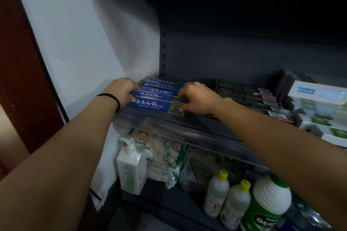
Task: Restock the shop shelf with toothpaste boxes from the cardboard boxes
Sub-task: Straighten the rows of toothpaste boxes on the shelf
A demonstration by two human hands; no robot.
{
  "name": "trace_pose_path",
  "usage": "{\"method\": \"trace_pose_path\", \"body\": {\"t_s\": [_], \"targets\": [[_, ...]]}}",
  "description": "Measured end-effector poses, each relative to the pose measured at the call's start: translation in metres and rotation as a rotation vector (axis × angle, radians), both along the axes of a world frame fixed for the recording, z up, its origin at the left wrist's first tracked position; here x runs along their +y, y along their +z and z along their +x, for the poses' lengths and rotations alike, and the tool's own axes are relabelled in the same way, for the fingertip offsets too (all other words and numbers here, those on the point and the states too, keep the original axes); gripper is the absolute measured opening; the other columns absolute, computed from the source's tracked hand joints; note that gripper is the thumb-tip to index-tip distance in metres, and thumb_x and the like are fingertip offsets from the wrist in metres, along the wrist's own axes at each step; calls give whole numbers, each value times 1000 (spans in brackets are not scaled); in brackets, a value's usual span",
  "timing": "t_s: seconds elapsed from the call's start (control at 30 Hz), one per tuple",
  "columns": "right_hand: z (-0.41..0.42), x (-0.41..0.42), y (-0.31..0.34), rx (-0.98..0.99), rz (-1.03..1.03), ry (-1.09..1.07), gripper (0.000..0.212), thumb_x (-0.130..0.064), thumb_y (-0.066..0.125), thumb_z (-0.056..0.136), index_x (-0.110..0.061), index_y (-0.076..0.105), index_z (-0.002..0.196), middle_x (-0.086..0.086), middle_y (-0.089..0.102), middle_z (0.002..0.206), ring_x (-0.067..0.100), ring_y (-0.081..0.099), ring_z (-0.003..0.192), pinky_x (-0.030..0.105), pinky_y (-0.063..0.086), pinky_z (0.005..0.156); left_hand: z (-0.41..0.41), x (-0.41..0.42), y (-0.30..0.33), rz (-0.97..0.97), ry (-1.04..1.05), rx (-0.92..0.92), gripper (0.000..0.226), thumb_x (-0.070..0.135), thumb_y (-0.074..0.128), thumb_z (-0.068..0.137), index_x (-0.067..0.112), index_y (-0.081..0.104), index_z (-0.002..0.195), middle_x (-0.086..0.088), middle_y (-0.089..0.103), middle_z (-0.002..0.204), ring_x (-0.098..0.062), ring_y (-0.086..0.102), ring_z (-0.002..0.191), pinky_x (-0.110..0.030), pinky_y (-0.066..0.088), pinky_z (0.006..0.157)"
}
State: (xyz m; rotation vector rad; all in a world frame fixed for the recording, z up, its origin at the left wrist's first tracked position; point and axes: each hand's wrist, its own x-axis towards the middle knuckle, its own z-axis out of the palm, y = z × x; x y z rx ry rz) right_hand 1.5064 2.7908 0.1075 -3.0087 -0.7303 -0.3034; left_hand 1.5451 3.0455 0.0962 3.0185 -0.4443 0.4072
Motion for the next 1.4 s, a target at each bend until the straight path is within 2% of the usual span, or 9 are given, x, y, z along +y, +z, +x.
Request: {"method": "trace_pose_path", "body": {"t_s": [0.23, 0.5, 0.73, 0.87, 1.17, 1.27, 1.4], "targets": [[-36, -16, 18, -40, -42, -55, 56, -39, 73, 81, -15, 54, 128, 7, 54, 119, 28, 54, 105, 41, 50, 85, -39, -35, 23, 22, -128, -11, 58, 23, 72, 83, 16, 50, 136, -9, 53, 135, -27, 49, 123, -37, 39, 104], [-121, -65, 24, -55, -86, -164, 63, -45, 71, 80, -18, 49, 133, 6, 51, 126, 28, 54, 111, 41, 50, 85, -121, -116, 27, 88, -335, -25, 64, 30, 71, 83, 21, 44, 140, -2, 45, 142, -22, 44, 128, -37, 38, 106], [-212, -129, -4, -61, -92, -241, 61, -48, 68, 78, -18, 49, 129, 8, 51, 126, 29, 53, 113, 40, 48, 86, -195, -191, 2, 133, -487, 41, 67, 36, 69, 83, 22, 41, 142, 0, 42, 144, -21, 42, 130, -39, 40, 104], [-262, -162, -37, -19, -66, -297, 70, -48, 70, 79, -16, 44, 136, 7, 48, 131, 28, 50, 116, 41, 47, 89, -231, -231, -35, 136, -583, 89, 66, 38, 71, 81, 23, 44, 139, 0, 47, 139, -22, 46, 125, -42, 43, 100], [-349, -240, -149, 160, -53, -443, 67, -45, 69, 78, -16, 46, 134, 6, 50, 126, 28, 50, 116, 40, 45, 90, -288, -314, -158, 197, -788, 295, 65, 33, 72, 80, 20, 46, 138, -2, 48, 140, -21, 44, 128, -34, 39, 102], [-366, -264, -183, 217, -52, -484, 68, -45, 69, 80, -17, 44, 136, 4, 48, 130, 25, 48, 118, 38, 43, 92, -301, -341, -196, 254, -874, 375, 65, 33, 70, 82, 19, 44, 140, -3, 45, 142, -22, 41, 130, -35, 36, 105], [-379, -290, -223, 282, -55, -525, 71, -47, 68, 82, -19, 39, 140, 3, 45, 134, 25, 46, 121, 37, 41, 94, -313, -373, -255, 309, -932, 485, 61, 30, 71, 81, 22, 46, 136, -3, 48, 137, -24, 44, 127, -40, 41, 100]]}}
